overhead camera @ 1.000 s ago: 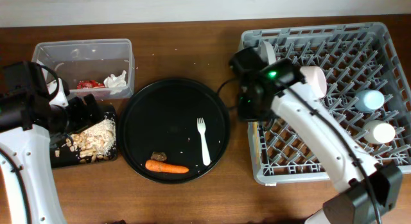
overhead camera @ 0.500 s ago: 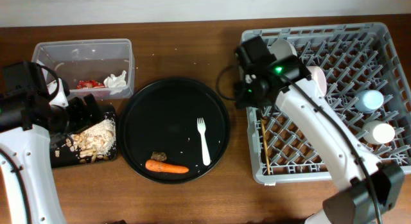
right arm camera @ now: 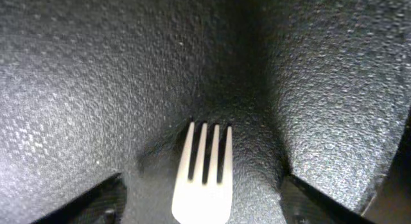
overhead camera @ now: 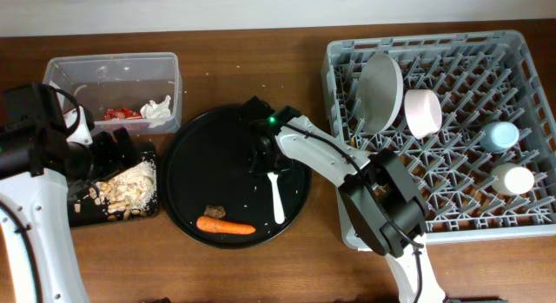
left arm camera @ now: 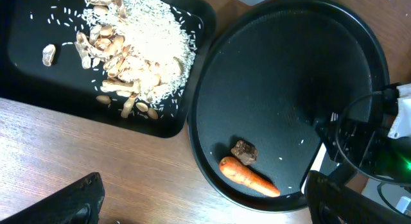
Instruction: Sort waste into correct bins and load items into the dishwasher rack
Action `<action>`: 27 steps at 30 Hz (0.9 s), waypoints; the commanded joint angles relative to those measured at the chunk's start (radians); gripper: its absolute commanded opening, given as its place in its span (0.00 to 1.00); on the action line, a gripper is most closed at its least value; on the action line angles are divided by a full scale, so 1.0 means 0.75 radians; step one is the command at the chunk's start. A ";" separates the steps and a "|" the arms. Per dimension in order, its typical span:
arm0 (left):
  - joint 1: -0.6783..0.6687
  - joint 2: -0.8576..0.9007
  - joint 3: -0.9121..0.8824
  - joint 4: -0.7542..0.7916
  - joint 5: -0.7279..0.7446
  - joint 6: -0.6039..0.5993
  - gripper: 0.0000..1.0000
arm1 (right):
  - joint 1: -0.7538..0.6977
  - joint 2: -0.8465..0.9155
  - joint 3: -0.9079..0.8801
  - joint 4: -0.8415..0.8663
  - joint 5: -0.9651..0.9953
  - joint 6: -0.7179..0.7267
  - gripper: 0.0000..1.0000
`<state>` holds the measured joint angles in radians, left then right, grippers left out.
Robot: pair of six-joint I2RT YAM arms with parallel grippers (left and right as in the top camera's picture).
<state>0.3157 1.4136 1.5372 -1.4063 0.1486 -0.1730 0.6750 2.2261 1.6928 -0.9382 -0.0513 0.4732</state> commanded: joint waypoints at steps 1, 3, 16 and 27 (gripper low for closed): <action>0.008 -0.008 0.004 0.002 0.000 0.008 0.99 | 0.008 0.051 0.007 -0.003 -0.022 0.020 0.57; 0.008 -0.008 0.004 0.002 0.000 0.008 0.99 | 0.007 0.050 0.007 -0.014 -0.023 0.055 0.38; 0.008 -0.008 0.004 0.002 0.000 0.008 0.99 | -0.352 -0.469 0.274 -0.695 0.338 -0.138 0.19; 0.008 -0.008 0.004 -0.002 0.000 0.008 0.99 | -0.481 -0.491 -0.155 -0.365 0.184 -0.261 0.56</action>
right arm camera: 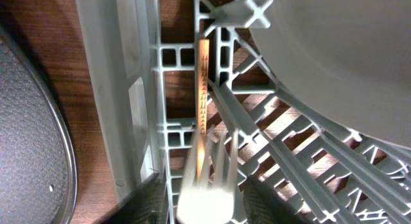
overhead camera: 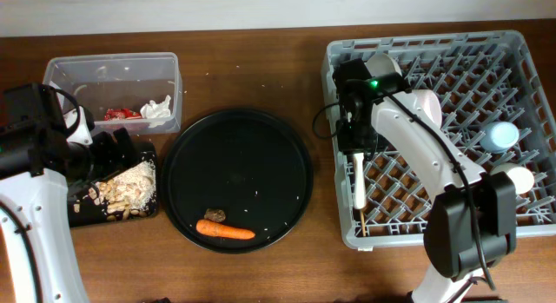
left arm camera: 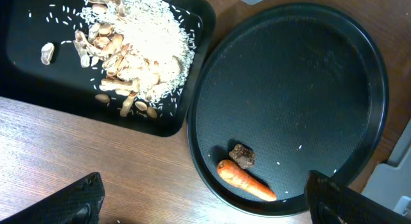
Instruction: Sort waste into correct bins and load items into the dishwasher rack
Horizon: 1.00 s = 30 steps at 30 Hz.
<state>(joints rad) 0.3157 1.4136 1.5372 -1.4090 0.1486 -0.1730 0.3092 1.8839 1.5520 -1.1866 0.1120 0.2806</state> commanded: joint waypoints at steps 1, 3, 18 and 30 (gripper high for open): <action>0.008 -0.008 0.004 0.003 0.000 0.008 0.99 | 0.005 -0.071 0.083 -0.056 -0.032 -0.005 0.56; 0.008 -0.008 0.004 0.002 -0.001 0.008 0.99 | -0.072 -0.196 0.234 -0.074 0.071 -0.004 0.62; 0.008 -0.008 0.004 -0.009 0.000 0.008 0.99 | -0.526 0.007 0.250 0.178 -0.959 -0.544 0.13; -0.383 -0.008 -0.117 -0.072 0.112 -0.385 0.99 | -0.622 -0.379 0.214 -0.367 -0.074 -0.151 0.41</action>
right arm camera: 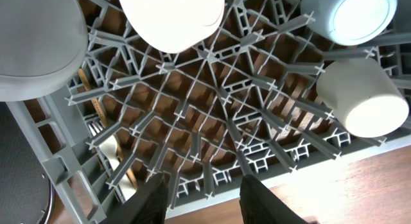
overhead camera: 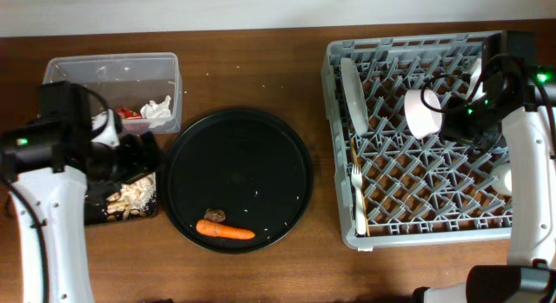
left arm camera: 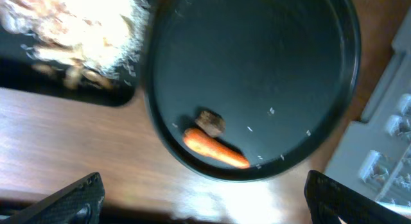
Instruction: Sort waste into correct bins and load items into the dishwasher rack
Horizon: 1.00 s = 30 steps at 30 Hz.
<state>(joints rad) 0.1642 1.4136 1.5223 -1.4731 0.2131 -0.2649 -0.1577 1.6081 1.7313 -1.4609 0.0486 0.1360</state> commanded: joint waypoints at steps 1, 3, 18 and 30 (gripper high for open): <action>-0.272 -0.008 -0.166 0.044 0.037 -0.376 0.99 | 0.001 -0.012 -0.036 -0.001 0.011 0.051 0.41; -0.452 -0.008 -0.390 0.180 0.086 -0.703 0.99 | 0.001 -0.012 -0.040 -0.001 -0.015 0.051 0.41; -0.646 -0.008 -1.111 1.017 -0.156 -1.137 0.96 | 0.001 -0.012 -0.040 -0.002 -0.020 0.052 0.41; -0.645 0.170 -1.108 1.005 -0.152 -1.121 0.26 | 0.001 -0.012 -0.040 -0.001 -0.024 0.051 0.41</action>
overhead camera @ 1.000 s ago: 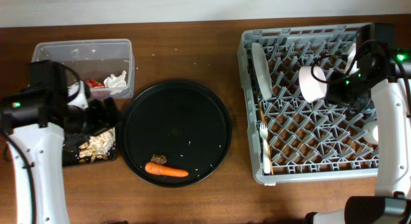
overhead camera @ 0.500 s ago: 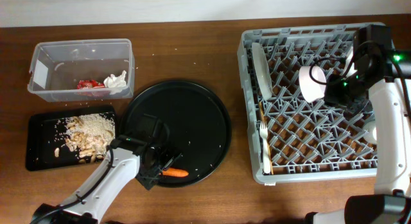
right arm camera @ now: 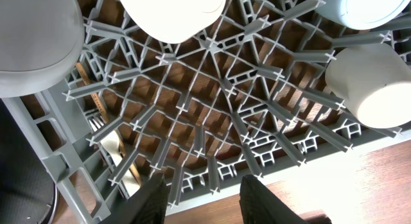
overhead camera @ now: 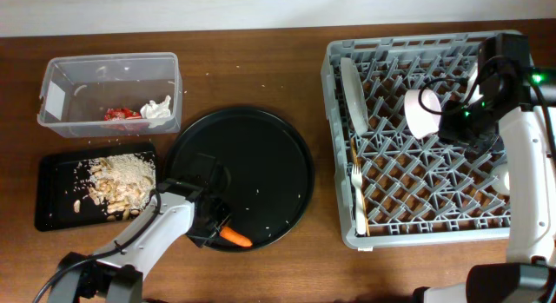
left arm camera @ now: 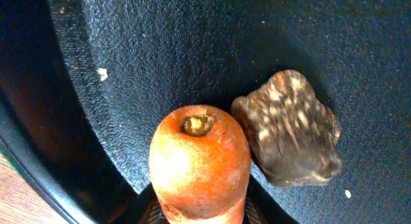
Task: Sort waste into correct bins and load items into the dishwasher rack
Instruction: 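Grasp the carrot with the left gripper and drop it on the black tray, then grasp the brown lump with the left gripper and drop it on the black tray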
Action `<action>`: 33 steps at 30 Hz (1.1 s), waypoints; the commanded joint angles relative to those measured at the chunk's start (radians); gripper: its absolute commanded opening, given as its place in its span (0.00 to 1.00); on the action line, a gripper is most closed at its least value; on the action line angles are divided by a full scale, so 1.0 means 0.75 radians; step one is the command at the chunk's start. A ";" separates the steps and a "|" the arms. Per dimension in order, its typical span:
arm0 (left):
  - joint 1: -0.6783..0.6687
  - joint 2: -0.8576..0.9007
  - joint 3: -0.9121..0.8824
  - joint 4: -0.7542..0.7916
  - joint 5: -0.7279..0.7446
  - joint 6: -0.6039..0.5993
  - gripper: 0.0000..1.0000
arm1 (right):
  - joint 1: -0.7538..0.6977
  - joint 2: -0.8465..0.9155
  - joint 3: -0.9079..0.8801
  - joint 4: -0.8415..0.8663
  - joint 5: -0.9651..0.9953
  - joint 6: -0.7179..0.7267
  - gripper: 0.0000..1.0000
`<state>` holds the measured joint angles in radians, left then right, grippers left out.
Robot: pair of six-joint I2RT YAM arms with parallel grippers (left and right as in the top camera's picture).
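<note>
On the front rim of the black plate [overhead camera: 261, 155] lies an orange carrot [overhead camera: 236, 240]. My left gripper [overhead camera: 215, 227] is down on it. In the left wrist view the carrot [left arm camera: 199, 153] fills the space between the left gripper [left arm camera: 200, 211] fingers, which press on both its sides. A brown lump [left arm camera: 292, 137] touches the carrot's right side. A white fork [overhead camera: 357, 199] lies in the left column of the grey rack [overhead camera: 417, 207]. My right gripper [overhead camera: 462, 125] hovers over the rack's right half. In its own view the right gripper [right arm camera: 204, 198] is open and holds nothing.
A black tray [overhead camera: 52, 190] of rice and peanut shells sits at the left. Behind it a clear bin [overhead camera: 174, 86] holds a red wrapper and white tissue. The rack also carries a white plate [overhead camera: 349, 86], a bowl [overhead camera: 421, 112] and cups [right arm camera: 369, 83].
My left gripper has gone from above the tray, open, down to the plate's front rim and shut on the carrot. The right arm has barely moved.
First my right gripper was open around the fork on the plate while the left hung open above the tray. Then the right held the fork over the rack's left edge. Later the fork lay in the rack and the right was empty. Now the left grips the carrot.
</note>
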<state>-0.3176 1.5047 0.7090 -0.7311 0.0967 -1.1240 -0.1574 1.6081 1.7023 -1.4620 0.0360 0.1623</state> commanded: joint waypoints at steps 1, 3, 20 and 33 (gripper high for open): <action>-0.001 0.042 -0.018 0.009 -0.002 0.036 0.26 | 0.000 -0.012 -0.001 0.001 -0.007 0.016 0.41; 0.054 -0.025 0.060 -0.101 -0.036 0.153 0.23 | 0.000 -0.012 -0.001 0.001 -0.007 0.016 0.41; 1.208 0.161 0.422 0.097 -0.305 0.544 0.17 | 0.000 -0.012 -0.001 0.004 -0.007 0.016 0.41; 1.201 0.274 0.708 -0.175 -0.323 0.599 0.87 | 0.000 -0.012 -0.001 0.003 -0.007 0.015 0.41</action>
<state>0.5823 1.7470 1.1145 -0.7731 -0.1398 -0.6926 -0.1574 1.6081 1.7023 -1.4582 0.0330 0.1619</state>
